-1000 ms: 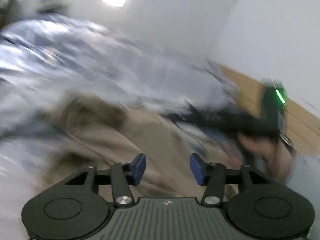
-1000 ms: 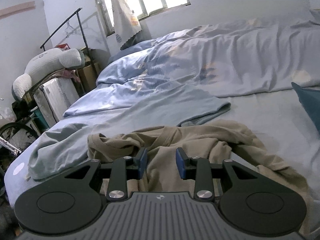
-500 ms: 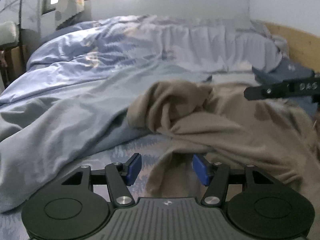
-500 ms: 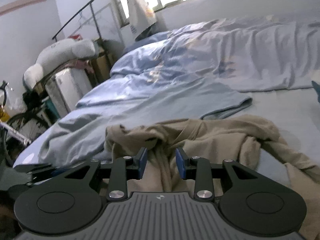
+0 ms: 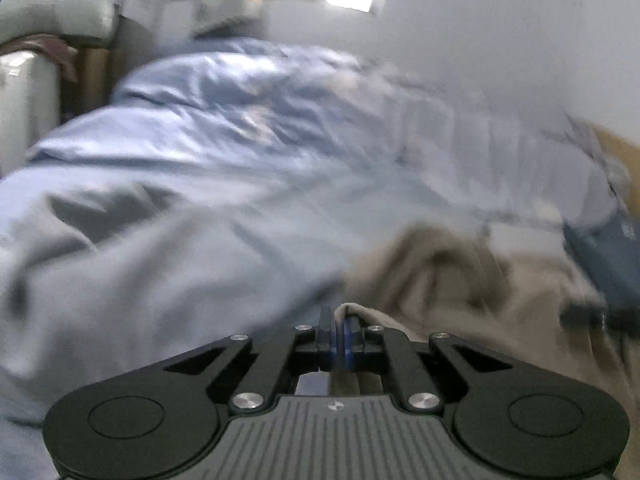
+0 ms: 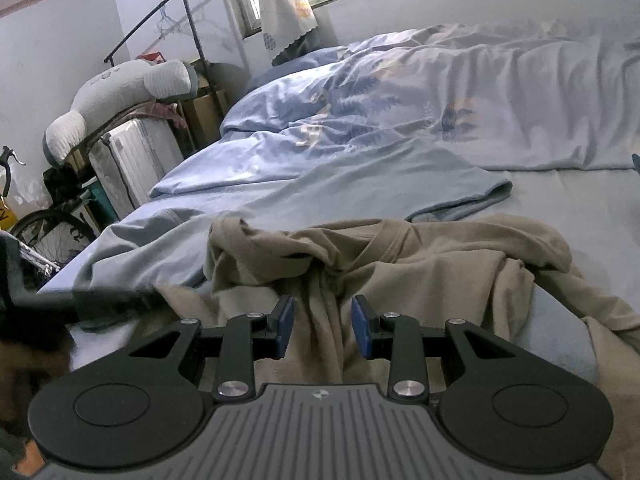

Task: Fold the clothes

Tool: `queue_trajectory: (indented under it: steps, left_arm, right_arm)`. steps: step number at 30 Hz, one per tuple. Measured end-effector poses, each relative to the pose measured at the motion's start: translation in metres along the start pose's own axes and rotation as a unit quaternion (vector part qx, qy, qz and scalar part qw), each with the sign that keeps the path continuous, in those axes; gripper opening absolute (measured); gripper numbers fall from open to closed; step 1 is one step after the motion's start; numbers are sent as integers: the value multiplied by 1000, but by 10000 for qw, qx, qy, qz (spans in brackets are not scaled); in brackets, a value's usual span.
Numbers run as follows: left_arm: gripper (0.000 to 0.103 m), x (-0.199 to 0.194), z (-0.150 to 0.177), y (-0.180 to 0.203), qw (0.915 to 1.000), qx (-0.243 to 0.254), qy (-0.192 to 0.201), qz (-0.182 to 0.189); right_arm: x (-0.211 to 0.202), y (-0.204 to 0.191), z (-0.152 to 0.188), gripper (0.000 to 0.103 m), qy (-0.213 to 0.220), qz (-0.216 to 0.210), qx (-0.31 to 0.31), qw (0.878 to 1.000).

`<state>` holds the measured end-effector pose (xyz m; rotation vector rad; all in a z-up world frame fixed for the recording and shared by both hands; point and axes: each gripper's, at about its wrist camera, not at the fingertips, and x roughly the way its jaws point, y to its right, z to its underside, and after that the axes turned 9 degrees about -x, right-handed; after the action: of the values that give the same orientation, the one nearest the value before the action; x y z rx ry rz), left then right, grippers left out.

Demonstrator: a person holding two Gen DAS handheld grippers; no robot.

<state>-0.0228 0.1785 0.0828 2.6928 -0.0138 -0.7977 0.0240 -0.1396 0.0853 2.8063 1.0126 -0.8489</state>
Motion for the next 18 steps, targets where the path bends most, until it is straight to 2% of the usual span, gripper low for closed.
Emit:
queue_trajectory:
  steps: [4, 8, 11, 18]
  left_arm:
    - [4, -35, -48, -17, 9961, -319, 768, -280]
    - [3, -75, -100, -32, 9838, -681, 1575, -513]
    - [3, -101, -132, -41, 9747, -813, 1974, -663]
    - [3, -108, -183, -80, 9605, -1125, 2184, -1305]
  right_arm:
    - [-1, 1, -1, 33, 51, -61, 57, 10000]
    - [-2, 2, -1, 33, 76, -86, 120, 9999]
    - [-3, 2, -2, 33, 94, -91, 139, 9998]
    - [-6, 6, -2, 33, 126, -138, 220, 9996]
